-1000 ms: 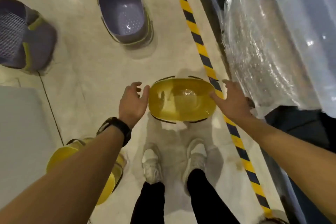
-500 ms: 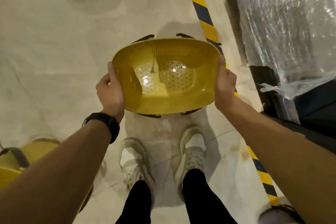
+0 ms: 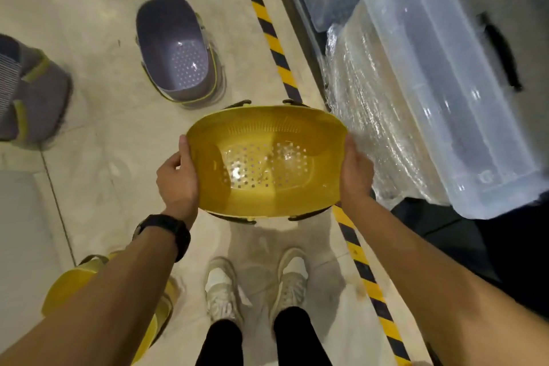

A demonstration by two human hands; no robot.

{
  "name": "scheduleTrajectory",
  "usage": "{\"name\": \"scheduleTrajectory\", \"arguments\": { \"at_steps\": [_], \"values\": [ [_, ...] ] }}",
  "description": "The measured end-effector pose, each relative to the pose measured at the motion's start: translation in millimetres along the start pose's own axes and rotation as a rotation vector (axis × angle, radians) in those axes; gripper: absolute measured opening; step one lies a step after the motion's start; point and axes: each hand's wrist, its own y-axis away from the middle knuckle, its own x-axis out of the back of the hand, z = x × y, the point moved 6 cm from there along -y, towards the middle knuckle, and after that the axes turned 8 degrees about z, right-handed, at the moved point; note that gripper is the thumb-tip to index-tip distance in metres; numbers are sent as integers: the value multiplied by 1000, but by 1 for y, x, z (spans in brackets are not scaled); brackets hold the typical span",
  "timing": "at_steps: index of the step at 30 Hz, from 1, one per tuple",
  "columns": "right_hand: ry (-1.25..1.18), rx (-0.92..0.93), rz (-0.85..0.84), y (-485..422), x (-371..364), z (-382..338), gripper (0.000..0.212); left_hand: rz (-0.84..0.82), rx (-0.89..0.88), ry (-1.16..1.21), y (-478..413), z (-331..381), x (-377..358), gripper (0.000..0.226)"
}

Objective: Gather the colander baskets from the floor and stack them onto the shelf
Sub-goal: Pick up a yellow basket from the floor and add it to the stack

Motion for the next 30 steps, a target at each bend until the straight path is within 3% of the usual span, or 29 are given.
{"name": "scheduleTrajectory", "arguments": {
  "at_steps": [5, 11, 15, 18, 23, 27, 30],
  "values": [
    [-46, 81, -2, 18, 43, -48, 67, 8, -49, 11, 35, 50, 32, 57],
    [-84, 47, 14, 46, 79, -63, 53, -17, -31, 27, 70, 77, 64, 49],
    [-39, 55, 5, 74, 98, -74, 71, -13, -42, -1, 86, 95, 85, 55],
    [-36, 48, 7, 96, 112, -80, 71, -25, -71, -15, 92, 106, 101, 53],
    [-144, -5, 94, 132, 148, -75, 55, -114, -189, -26, 109, 132, 120, 54],
    [-167, -60, 146, 167, 190, -56, 63, -192, -307, -51, 140, 154, 133, 62],
    [-169, -77, 242, 183, 235, -30, 58, -266, -346, -152, 173, 158, 121, 74]
  ]
}}
